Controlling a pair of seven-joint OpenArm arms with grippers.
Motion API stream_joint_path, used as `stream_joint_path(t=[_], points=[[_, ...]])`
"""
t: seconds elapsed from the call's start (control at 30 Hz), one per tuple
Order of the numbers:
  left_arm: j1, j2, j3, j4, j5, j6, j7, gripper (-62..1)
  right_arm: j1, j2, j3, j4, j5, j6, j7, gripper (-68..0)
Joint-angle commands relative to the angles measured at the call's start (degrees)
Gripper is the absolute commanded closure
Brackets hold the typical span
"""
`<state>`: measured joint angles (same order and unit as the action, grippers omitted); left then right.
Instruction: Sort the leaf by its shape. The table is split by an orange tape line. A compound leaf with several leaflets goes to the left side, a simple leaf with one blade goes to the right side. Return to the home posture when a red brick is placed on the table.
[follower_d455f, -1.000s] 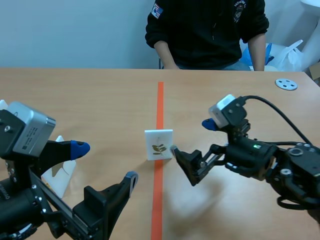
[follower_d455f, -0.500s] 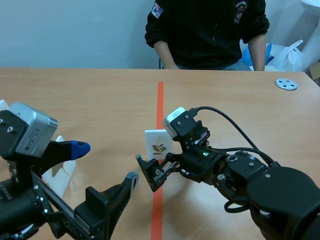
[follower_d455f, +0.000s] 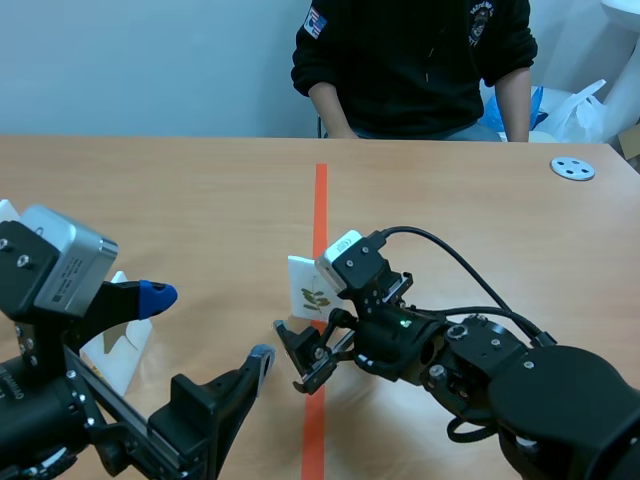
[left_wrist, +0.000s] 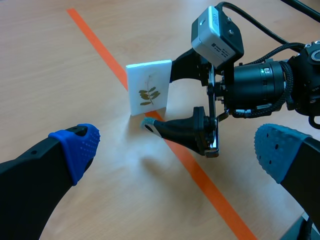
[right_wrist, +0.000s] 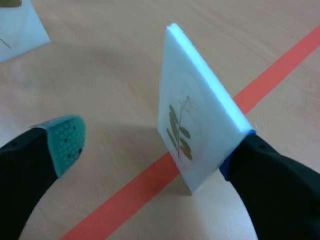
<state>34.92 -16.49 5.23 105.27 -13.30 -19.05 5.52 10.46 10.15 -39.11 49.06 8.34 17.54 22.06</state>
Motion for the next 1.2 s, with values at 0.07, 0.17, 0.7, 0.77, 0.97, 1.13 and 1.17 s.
stream_joint_path(t=[0.07, 0.17, 0.7, 0.77, 0.97, 1.13, 1.17], points=[[0.3, 0.3, -0.2, 1.6, -0.5, 0.1, -1.0, -62.3, 0.7, 0.2, 0.5, 1.0, 0.4, -0.2, 1.5, -39.4], [0.3, 0.3, -0.2, 1.6, -0.5, 0.1, -1.0, -62.3, 0.7, 0.3, 0.5, 1.0, 0.4, -0.2, 1.4, -34.8], [0.3, 0.3, -0.2, 1.6, -0.5, 0.1, -1.4, -62.3, 0.7, 2.9, 0.4, 1.0, 0.4, 2.4, 2.5, -2.2], [0.3, 0.3, -0.2, 1.6, -0.5, 0.1, -1.4, -62.3, 0.7, 3.5, 0.4, 1.0, 0.4, 2.4, 3.9, -2.2], [0.3, 0.3, -0.2, 1.6, -0.5, 0.1, -1.4, -62.3, 0.7, 5.9, 0.5, 2.9, 0.4, 2.4, 7.9, -1.7], [0.3, 0.3, -0.2, 1.6, -0.5, 0.1, -1.4, -62.3, 0.0, 9.3, 2.8, 7.9, 1.9, 4.1, 8.0, -1.7], [0.3, 0.3, -0.2, 1.6, -0.5, 0.1, -1.4, -62.3, -0.5, 9.9, 4.2, 9.1, 3.3, 5.1, 7.8, -1.7]])
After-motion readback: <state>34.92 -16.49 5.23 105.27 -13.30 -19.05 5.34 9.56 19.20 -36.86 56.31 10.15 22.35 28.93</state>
